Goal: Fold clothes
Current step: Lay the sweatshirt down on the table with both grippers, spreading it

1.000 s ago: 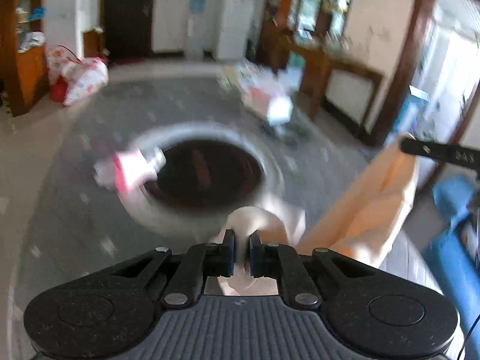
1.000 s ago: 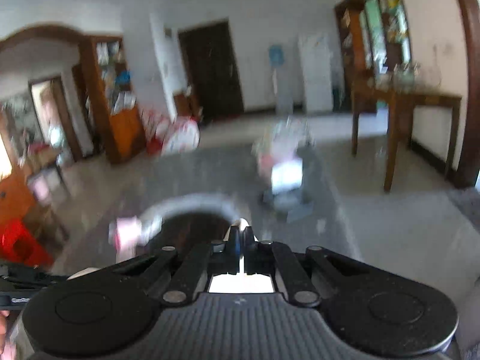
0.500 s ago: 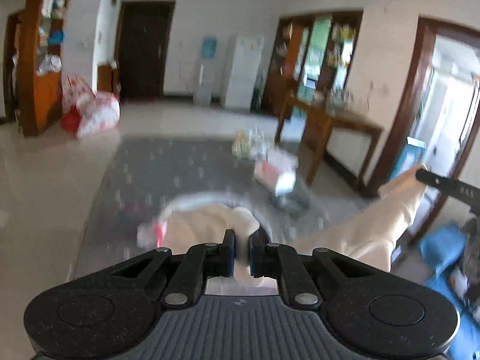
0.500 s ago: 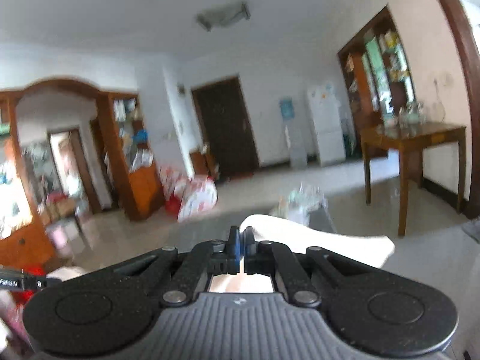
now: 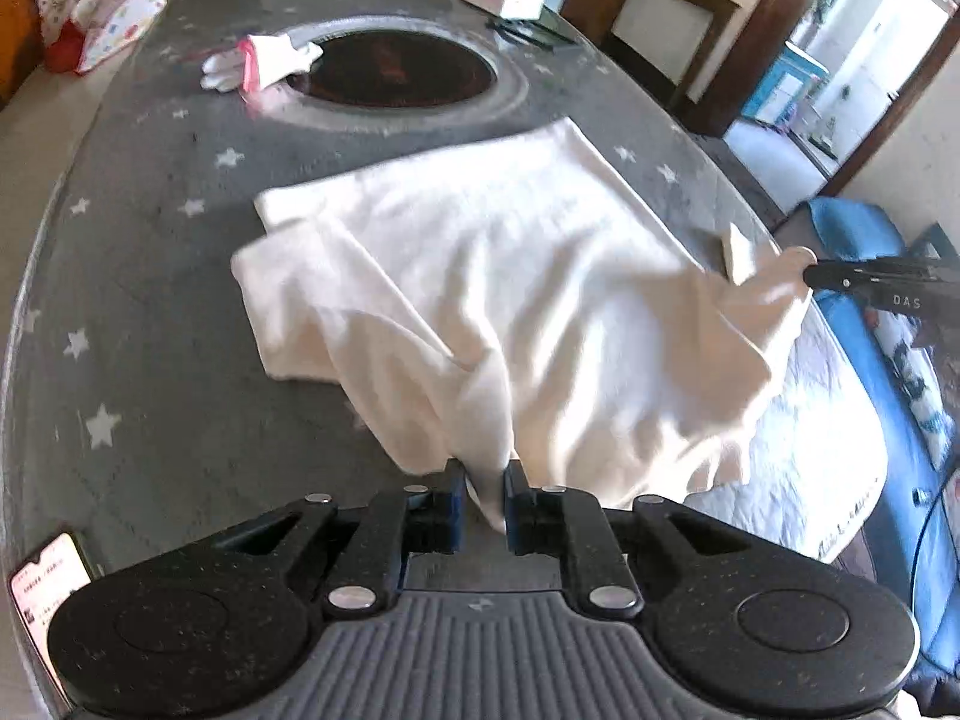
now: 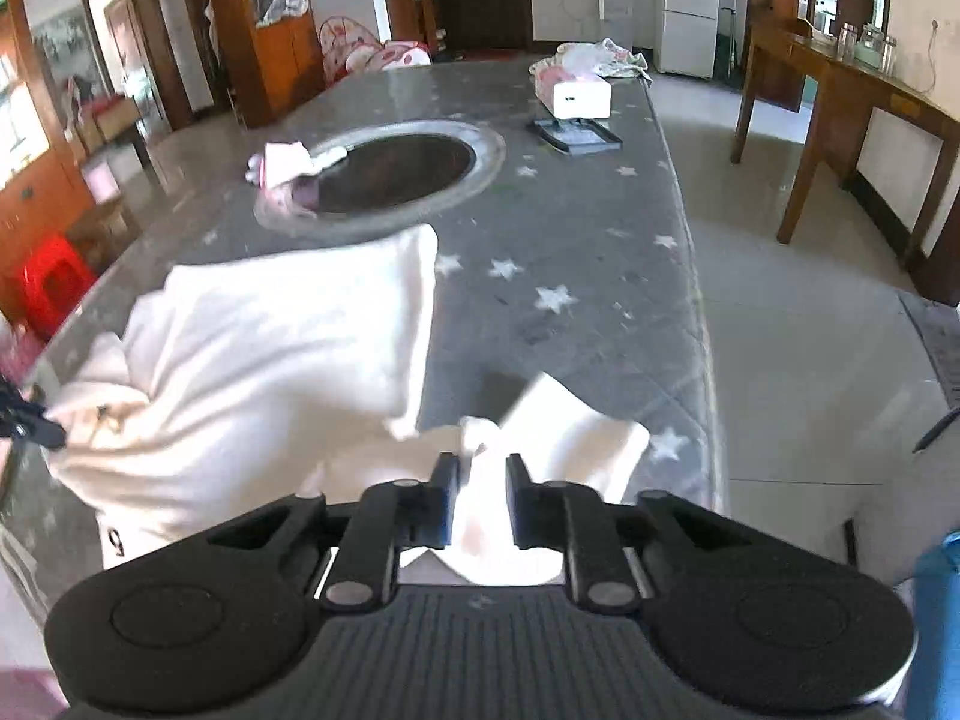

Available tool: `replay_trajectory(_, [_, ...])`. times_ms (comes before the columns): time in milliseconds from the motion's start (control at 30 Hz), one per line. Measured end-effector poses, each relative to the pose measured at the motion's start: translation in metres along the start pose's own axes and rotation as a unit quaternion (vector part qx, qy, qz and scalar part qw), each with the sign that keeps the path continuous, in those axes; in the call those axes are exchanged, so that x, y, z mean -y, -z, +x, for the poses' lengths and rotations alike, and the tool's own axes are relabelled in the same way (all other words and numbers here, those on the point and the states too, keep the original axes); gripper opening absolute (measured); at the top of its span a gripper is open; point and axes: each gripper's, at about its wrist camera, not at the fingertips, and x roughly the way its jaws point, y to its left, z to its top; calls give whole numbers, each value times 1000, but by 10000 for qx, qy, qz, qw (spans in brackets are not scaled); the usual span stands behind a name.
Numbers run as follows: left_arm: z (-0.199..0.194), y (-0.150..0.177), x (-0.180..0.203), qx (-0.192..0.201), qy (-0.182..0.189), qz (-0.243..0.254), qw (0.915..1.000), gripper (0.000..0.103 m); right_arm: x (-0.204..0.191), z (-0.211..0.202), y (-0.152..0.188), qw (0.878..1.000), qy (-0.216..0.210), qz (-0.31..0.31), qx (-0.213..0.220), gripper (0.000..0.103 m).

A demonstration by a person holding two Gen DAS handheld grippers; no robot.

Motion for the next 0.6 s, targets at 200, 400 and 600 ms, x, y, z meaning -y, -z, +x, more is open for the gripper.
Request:
replay_trajectory(200, [-21,-20,-18,613,-291,-268,9973,31,5,-4,-17,9997,121,-122,174,20])
replay_trajectory(400, [7,-63,-48,829,-697,-794,9909,37,-13,36,-53,9991,-293,-212,236,20])
replay_trajectory(600, [45,-94,-82,757,-911,-1263,9849,46,-37,93,-83,9979,-577,-244,169,25])
